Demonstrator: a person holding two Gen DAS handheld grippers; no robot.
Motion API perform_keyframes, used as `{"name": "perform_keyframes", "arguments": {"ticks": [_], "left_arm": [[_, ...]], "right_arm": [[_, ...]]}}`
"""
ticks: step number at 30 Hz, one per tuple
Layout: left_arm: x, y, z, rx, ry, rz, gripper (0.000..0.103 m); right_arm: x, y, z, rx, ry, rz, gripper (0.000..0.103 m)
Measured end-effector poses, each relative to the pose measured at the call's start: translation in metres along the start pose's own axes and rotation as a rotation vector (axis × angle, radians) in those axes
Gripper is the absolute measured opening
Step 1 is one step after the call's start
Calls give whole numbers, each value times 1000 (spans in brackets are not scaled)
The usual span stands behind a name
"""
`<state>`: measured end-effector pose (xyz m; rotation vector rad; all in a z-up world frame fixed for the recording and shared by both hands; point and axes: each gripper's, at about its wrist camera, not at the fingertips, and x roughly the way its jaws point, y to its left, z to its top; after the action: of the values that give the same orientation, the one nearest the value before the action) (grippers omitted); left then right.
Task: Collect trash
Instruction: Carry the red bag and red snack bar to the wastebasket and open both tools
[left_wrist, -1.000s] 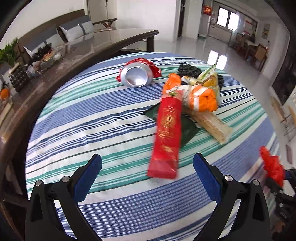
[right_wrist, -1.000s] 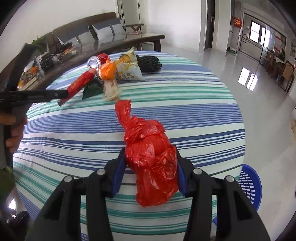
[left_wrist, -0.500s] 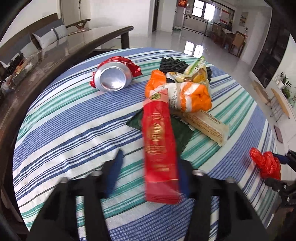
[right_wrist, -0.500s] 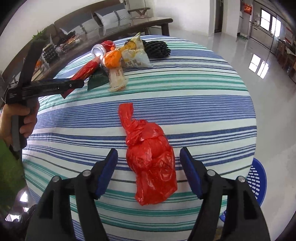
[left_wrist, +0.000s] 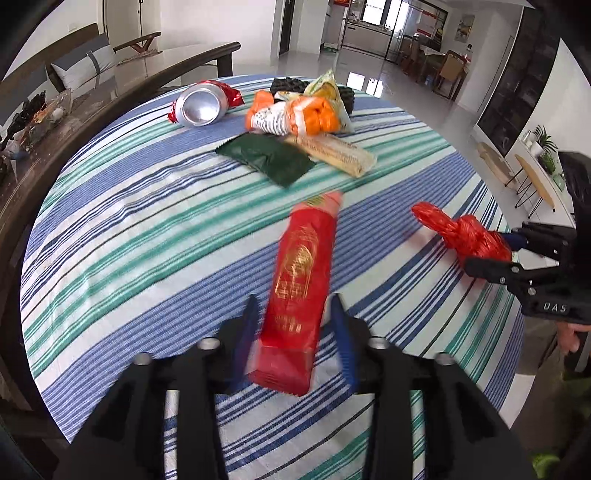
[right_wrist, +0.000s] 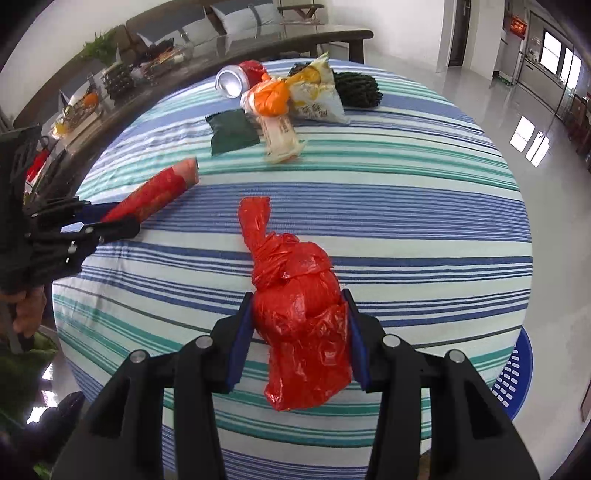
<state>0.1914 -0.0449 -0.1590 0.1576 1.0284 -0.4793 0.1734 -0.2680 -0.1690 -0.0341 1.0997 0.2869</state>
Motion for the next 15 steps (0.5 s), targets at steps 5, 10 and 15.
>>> {"name": "perform_keyframes", "arguments": {"ticks": [5, 10, 15], "left_arm": [[6, 5, 5, 18, 20, -30, 72], [18, -4, 16, 104, 74, -75, 74], [23, -11, 26, 158, 89, -87, 73]], "right_arm": [[-6, -2, 2, 2, 19, 11, 64], [-10, 0, 9, -47, 50, 12, 67], [-4, 2, 18, -73, 82, 23, 67]]}}
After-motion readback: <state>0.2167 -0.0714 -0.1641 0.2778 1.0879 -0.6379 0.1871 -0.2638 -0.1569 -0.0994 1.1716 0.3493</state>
